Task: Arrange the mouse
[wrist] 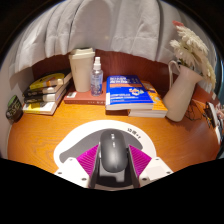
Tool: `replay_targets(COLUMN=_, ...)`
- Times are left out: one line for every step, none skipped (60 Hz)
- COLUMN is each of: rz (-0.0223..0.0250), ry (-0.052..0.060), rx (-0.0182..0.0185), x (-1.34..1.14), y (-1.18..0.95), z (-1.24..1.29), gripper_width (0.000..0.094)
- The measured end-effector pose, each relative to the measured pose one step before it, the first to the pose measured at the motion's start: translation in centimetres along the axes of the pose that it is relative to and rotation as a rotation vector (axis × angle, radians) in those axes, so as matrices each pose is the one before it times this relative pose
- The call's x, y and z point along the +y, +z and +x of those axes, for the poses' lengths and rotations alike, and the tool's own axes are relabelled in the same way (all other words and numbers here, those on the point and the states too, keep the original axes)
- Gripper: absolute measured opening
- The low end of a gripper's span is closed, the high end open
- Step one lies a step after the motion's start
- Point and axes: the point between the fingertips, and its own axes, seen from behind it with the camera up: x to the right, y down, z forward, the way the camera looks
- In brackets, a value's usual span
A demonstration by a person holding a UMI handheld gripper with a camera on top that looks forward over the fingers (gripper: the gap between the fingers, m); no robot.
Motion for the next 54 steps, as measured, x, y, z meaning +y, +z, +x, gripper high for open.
replay_targets(rz=-0.00304, ry=0.0022, rx=0.00390, x=0.039, y=0.009, z=0.133, gripper_width=0.0537)
replay_targets(rz=-0.00401, ry=0.0034, rx=0.00519, x=0.032, y=-0.017, z=0.174, gripper_width=0.0571)
replay_targets(rz=-0.00415, ry=0.0028, rx=0.00218, x=0.016, y=-0.120, z=0.175, gripper_width=0.0607)
replay_targets(rz=-0.00551, ry=0.0021, rx=0.00350, x=0.046, y=-0.094, z=0.118, gripper_width=0.0647)
replay_targets(rz=-0.00605, ry=0.0024, rx=0.00087, x=0.049, y=-0.140, z=0.048, gripper_width=0.0682)
replay_targets(rz=-0.00538, ry=0.0034, rx=-0.00139, x=0.007, y=-0.158, z=-0.022, gripper_width=0.0712)
replay_targets(rz=-0.00304, ry=0.0045, rx=-0.00575, x=-0.031, y=-0.246, z=-0.113, gripper_width=0.0734)
replay_targets(rz=-0.00058, ry=0.0053, rx=-0.00950, x=-0.097, y=-0.325, z=-0.141, gripper_width=0.0756)
replay_targets(rz=0.00325, ry=0.0050, rx=-0.00945, x=-0.139, y=-0.379, z=-0.064, gripper_width=0.0777)
replay_targets(rz=0.00413, ry=0.0040, rx=-0.00927, x=-0.193, y=-0.487, z=-0.103, gripper_width=0.0800)
replay_targets(rz=0.00525, ry=0.0040, rx=-0.00748, x=-0.184, y=-0.557, z=-0.093, gripper_width=0.0819)
replay_targets(rz=0.00484, ry=0.0019, rx=-0.00499, x=-0.097, y=-0.576, z=-0.062, gripper_width=0.0834)
replay_targets(rz=0.00556, ry=0.0008, rx=-0.00501, x=-0.171, y=-0.645, z=-0.053, gripper_width=0.0844)
replay_targets(rz=0.00429, ry=0.0002, rx=-0.00452, x=-0.134, y=-0.711, z=-0.055, gripper_width=0.0848)
replay_targets(rz=0.00463, ry=-0.0001, rx=-0.00561, x=-0.139, y=-0.769, z=-0.086, gripper_width=0.0852)
replay_targets(rz=0.00551, ry=-0.0004, rx=-0.00743, x=-0.152, y=-0.830, z=-0.124, gripper_width=0.0852)
replay_targets(rz=0.00641, ry=-0.0004, rx=-0.00796, x=-0.135, y=-0.885, z=-0.164, gripper_width=0.0852)
replay_targets(rz=0.00523, ry=-0.0007, rx=-0.00839, x=-0.115, y=-0.927, z=-0.164, gripper_width=0.0852)
replay_targets(rz=0.00504, ry=0.0005, rx=-0.00786, x=-0.142, y=-0.978, z=-0.192, gripper_width=0.0852)
replay_targets(rz=0.00600, ry=-0.0015, rx=-0.00826, x=-0.104, y=-1.023, z=-0.170, gripper_width=0.0851)
replay_targets(rz=0.00638, ry=-0.0011, rx=-0.00845, x=-0.120, y=-1.053, z=-0.173, gripper_width=0.0851)
replay_targets(rz=0.00581, ry=-0.0009, rx=-0.00900, x=-0.101, y=-1.085, z=-0.159, gripper_width=0.0852)
replay_targets(rz=0.00561, ry=0.0008, rx=-0.00760, x=-0.046, y=-1.069, z=-0.151, gripper_width=0.0851)
replay_targets(rz=0.00280, ry=0.0023, rx=-0.00574, x=-0.029, y=-1.120, z=-0.093, gripper_width=0.0852)
replay_targets(rz=0.00342, ry=0.0046, rx=-0.00519, x=-0.033, y=-1.120, z=-0.127, gripper_width=0.0851)
replay_targets(rz=0.00414, ry=0.0047, rx=-0.00603, x=-0.046, y=-1.106, z=-0.123, gripper_width=0.0850)
replay_targets(rz=0.00532, ry=0.0045, rx=-0.00674, x=-0.057, y=-1.096, z=-0.168, gripper_width=0.0850)
replay_targets(rz=0.00556, ry=0.0033, rx=-0.00811, x=-0.040, y=-1.079, z=-0.192, gripper_width=0.0855)
replay_targets(rz=0.00481, ry=0.0030, rx=-0.00862, x=-0.008, y=-1.055, z=-0.232, gripper_width=0.0853)
replay_targets(rz=0.00427, ry=0.0027, rx=-0.00862, x=0.023, y=-1.034, z=-0.223, gripper_width=0.0855)
replay_targets(rz=0.00320, ry=0.0023, rx=-0.00760, x=0.040, y=-1.007, z=-0.153, gripper_width=0.0854)
replay_targets(rz=0.00502, ry=0.0026, rx=-0.00521, x=0.120, y=-0.946, z=-0.124, gripper_width=0.0855)
replay_targets(rz=0.00244, ry=0.0022, rx=-0.00546, x=0.004, y=-0.949, z=-0.145, gripper_width=0.0854)
replay_targets(rz=0.00202, ry=0.0011, rx=-0.00560, x=-0.038, y=-1.034, z=-0.082, gripper_width=0.0856)
replay_targets(rz=0.00564, ry=0.0017, rx=-0.00522, x=-0.023, y=-0.878, z=-0.076, gripper_width=0.0854)
replay_targets(rz=0.00565, ry=0.0028, rx=-0.00394, x=-0.026, y=-0.923, z=-0.116, gripper_width=0.0854)
replay_targets(rz=0.00663, ry=0.0023, rx=-0.00347, x=-0.057, y=-0.854, z=-0.053, gripper_width=0.0853)
replay_targets(rz=0.00709, ry=0.0021, rx=-0.00326, x=-0.071, y=-0.815, z=-0.040, gripper_width=0.0852)
replay_targets(rz=0.00613, ry=0.0019, rx=-0.00367, x=-0.074, y=-0.786, z=-0.046, gripper_width=0.0850)
replay_targets(rz=0.00379, ry=-0.0003, rx=-0.00410, x=-0.010, y=-0.782, z=-0.023, gripper_width=0.0846)
replay_targets(rz=0.00346, ry=0.0008, rx=-0.00402, x=-0.013, y=-0.747, z=-0.026, gripper_width=0.0844)
replay_targets(rz=0.00394, ry=0.0015, rx=-0.00402, x=-0.056, y=-0.739, z=-0.011, gripper_width=0.0845)
replay_targets(rz=0.00529, ry=0.0022, rx=-0.00409, x=-0.064, y=-0.702, z=0.002, gripper_width=0.0846)
replay_targets(rz=0.00484, ry=0.0019, rx=-0.00335, x=-0.041, y=-0.689, z=0.031, gripper_width=0.0847)
replay_targets(rz=0.00392, ry=0.0010, rx=-0.00187, x=-0.034, y=-0.670, z=0.081, gripper_width=0.0845)
replay_targets(rz=0.00477, ry=0.0002, rx=-0.00050, x=-0.043, y=-0.672, z=0.093, gripper_width=0.0845)
replay_targets(rz=0.00728, ry=0.0004, rx=0.00243, x=-0.053, y=-0.704, z=0.018, gripper_width=0.0844)
replay_targets(rz=0.00862, ry=-0.0022, rx=0.00178, x=-0.084, y=-0.601, z=0.148, gripper_width=0.0848)
replay_targets(rz=0.00454, ry=-0.0031, rx=0.00404, x=-0.177, y=-0.634, z=0.090, gripper_width=0.0846)
replay_targets(rz=0.00558, ry=-0.0038, rx=0.00418, x=-0.073, y=-0.604, z=0.151, gripper_width=0.0846)
replay_targets(rz=0.00414, ry=-0.0040, rx=0.00449, x=-0.062, y=-0.569, z=0.111, gripper_width=0.0845)
replay_targets(rz=0.00402, ry=-0.0033, rx=0.00293, x=-0.090, y=-0.552, z=0.086, gripper_width=0.0848)
replay_targets(rz=0.00410, ry=-0.0022, rx=0.00242, x=-0.065, y=-0.520, z=0.071, gripper_width=0.0847)
replay_targets(rz=0.00414, ry=-0.0009, rx=0.00248, x=-0.067, y=-0.525, z=0.081, gripper_width=0.0847)
